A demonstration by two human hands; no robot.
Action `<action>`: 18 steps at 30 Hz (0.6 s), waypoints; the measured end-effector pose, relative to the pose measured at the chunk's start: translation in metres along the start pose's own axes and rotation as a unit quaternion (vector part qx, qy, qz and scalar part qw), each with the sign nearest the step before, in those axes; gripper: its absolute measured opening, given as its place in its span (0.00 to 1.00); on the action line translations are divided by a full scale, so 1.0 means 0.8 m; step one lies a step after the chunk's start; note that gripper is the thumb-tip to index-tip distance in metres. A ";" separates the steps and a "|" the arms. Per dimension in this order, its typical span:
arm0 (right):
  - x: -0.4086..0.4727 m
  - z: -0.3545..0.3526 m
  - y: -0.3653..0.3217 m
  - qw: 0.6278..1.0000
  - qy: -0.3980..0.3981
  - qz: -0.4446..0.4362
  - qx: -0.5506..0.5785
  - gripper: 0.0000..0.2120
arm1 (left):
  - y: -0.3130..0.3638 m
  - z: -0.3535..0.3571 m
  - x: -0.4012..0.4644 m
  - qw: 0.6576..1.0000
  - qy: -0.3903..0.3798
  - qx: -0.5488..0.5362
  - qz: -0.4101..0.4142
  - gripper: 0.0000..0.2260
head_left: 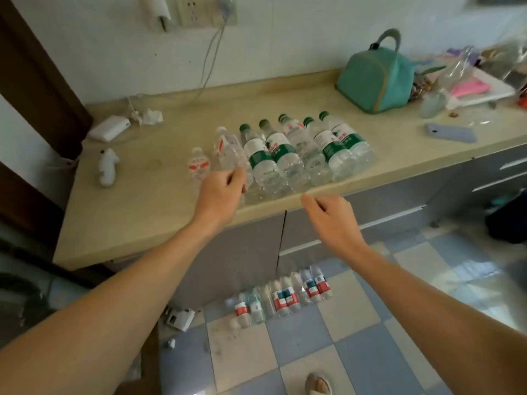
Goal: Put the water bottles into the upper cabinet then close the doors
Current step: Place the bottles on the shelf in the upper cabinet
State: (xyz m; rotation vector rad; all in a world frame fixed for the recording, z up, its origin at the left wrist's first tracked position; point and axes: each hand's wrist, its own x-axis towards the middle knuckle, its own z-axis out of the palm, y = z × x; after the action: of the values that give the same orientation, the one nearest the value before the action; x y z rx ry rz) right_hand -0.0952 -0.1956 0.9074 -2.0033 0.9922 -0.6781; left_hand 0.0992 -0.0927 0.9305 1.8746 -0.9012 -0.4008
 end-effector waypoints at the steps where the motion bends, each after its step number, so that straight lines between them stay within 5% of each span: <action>1: -0.008 0.010 0.028 1.000 -0.004 0.019 -0.008 0.25 | -0.022 0.014 -0.010 1.000 -0.011 0.008 -0.017 0.22; 10: -0.053 0.102 0.291 0.965 -0.180 0.181 -0.067 0.09 | -0.267 0.166 -0.094 0.970 -0.069 0.072 -0.223 0.17; 18: -0.091 0.280 0.544 0.944 -0.248 0.195 -0.097 0.10 | -0.564 0.309 -0.141 0.948 -0.047 0.087 -0.304 0.09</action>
State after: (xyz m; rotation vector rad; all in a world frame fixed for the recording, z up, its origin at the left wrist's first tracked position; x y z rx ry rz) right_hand -0.1495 -0.2120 0.4159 -1.9173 1.1211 0.1446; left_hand 0.0569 -0.0557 0.4067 2.2999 -0.4051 -0.8083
